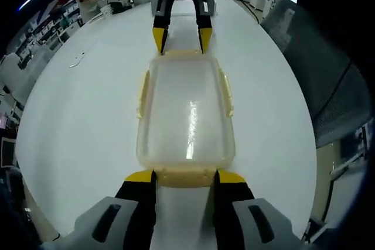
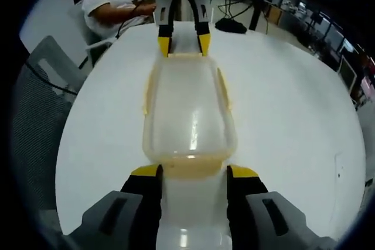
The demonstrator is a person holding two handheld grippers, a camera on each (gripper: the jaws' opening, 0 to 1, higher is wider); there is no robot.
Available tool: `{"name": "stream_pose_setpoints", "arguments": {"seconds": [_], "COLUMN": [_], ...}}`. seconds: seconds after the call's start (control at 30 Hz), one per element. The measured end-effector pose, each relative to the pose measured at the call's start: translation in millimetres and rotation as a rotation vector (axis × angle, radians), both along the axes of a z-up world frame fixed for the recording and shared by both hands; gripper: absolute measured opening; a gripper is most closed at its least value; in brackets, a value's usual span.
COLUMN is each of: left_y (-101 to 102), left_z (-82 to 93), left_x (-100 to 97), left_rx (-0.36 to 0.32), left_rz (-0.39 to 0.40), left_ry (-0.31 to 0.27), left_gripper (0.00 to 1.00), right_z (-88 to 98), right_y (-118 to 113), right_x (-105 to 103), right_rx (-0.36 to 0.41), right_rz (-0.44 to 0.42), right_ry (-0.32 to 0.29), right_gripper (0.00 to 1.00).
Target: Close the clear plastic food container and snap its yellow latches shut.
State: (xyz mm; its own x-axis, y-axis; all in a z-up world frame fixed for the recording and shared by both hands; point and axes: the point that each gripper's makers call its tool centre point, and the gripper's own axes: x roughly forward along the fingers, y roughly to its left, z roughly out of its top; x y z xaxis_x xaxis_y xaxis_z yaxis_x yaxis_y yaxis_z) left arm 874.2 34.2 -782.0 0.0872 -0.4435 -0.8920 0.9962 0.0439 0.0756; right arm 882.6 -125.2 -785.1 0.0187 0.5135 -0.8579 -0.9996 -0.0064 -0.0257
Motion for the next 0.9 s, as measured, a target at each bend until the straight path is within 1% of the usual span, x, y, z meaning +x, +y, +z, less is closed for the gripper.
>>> {"name": "stream_pose_setpoints", "arguments": {"seconds": [0.23,0.57,0.9], "left_y": [-1.9,-2.7,3.0], "left_z": [-0.5,-0.3,-1.6], "left_x": [-0.1,0.7,-0.2], "left_rx": [-0.009,-0.009,0.021], "left_rz": [0.003,0.023,0.018], "left_ry": [-0.001,0.004,0.013], "left_gripper": [0.32,0.32,0.32], "right_z": [-4.5,-4.2,5.9], "right_y": [0.4,-0.3,1.4], "right_x": [-5.7,-4.0,-6.3], "right_rx": [-0.020,-0.021,-0.001], "right_rz": [0.030,0.047,0.053], "right_ry": [0.011,-0.006,0.004], "right_gripper": [0.38,0.36,0.35]}}
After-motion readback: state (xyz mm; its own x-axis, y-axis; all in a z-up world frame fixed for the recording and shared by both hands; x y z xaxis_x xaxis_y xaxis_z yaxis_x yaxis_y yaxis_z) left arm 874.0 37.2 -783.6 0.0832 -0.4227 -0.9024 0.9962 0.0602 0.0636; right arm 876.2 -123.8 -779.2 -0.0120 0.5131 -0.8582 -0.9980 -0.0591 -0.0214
